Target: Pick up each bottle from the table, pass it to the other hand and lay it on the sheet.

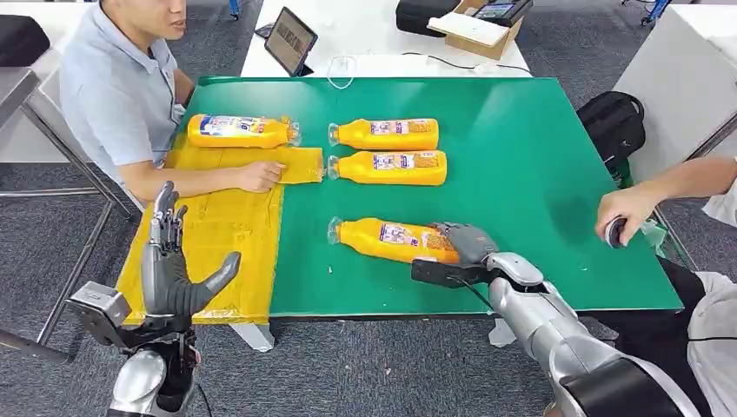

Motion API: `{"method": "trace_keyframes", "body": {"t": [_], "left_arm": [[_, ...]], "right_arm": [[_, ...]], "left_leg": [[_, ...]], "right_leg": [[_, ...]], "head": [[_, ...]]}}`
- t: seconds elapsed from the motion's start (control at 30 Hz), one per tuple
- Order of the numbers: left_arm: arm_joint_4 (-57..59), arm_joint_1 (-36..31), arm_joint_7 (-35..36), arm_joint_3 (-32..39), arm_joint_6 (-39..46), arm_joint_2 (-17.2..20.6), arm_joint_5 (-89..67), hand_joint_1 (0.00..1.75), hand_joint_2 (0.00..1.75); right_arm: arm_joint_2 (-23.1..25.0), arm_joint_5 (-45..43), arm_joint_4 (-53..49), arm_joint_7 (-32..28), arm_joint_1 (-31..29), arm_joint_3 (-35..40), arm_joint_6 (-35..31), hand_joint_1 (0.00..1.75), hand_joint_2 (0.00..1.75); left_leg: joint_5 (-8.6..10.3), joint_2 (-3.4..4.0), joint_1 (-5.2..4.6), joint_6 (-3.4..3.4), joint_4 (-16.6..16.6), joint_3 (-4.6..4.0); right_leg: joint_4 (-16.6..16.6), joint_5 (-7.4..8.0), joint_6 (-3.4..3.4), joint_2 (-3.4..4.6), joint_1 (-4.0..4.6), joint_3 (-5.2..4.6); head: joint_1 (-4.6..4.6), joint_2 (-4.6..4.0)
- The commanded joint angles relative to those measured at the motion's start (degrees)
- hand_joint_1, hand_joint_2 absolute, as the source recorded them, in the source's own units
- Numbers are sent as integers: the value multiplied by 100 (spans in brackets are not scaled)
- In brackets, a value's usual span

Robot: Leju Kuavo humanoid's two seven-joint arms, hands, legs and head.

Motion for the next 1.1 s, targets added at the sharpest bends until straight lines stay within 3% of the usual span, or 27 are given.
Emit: {"method": "trace_keyframes", "body": {"t": [0.03, 0.2, 0.47, 0.87, 1.1], "left_arm": [[391, -167, 60, 58, -122, 106, 94, 0, 175], [349, -139, 19, 333, 115, -131, 444, 0, 175], [500, -46, -12, 263, 316, -135, 659, 0, 175], [300, 547, 435, -244, -426, 65, 348, 0, 175], [241, 579, 392, -289, -596, 49, 195, 0, 175]], "right_arm": [[131, -329, 232, -122, 344, 40, 205, 175, 175], [367, -1442, -321, -829, 786, -762, 89, 175, 175], [996, -2961, -2639, -1309, 1676, -1875, -696, 175, 175], [1365, -3587, -4208, -1418, 2527, -1851, -612, 175, 175], [1417, -3762, -4406, -1348, 2563, -1761, -378, 175, 175]], "left_leg": [[-5, -13, 13, -12, -8, 22], [-3, -6, 12, -8, -8, 19], [-7, 3, 9, -11, -4, 0], [-12, -5, 6, -9, -3, -28], [-7, -9, 3, -7, -1, -44]], "right_leg": [[-12, -7, -17, -12, 14, 29], [-13, -3, -11, -7, 12, 23], [-2, -5, -13, 3, 10, 2], [1, -14, -13, -3, 6, -20], [3, -10, -10, -7, 3, -36]], "head": [[0, 0], [0, 0], [-2, 0], [0, 0], [0, 0]]}}
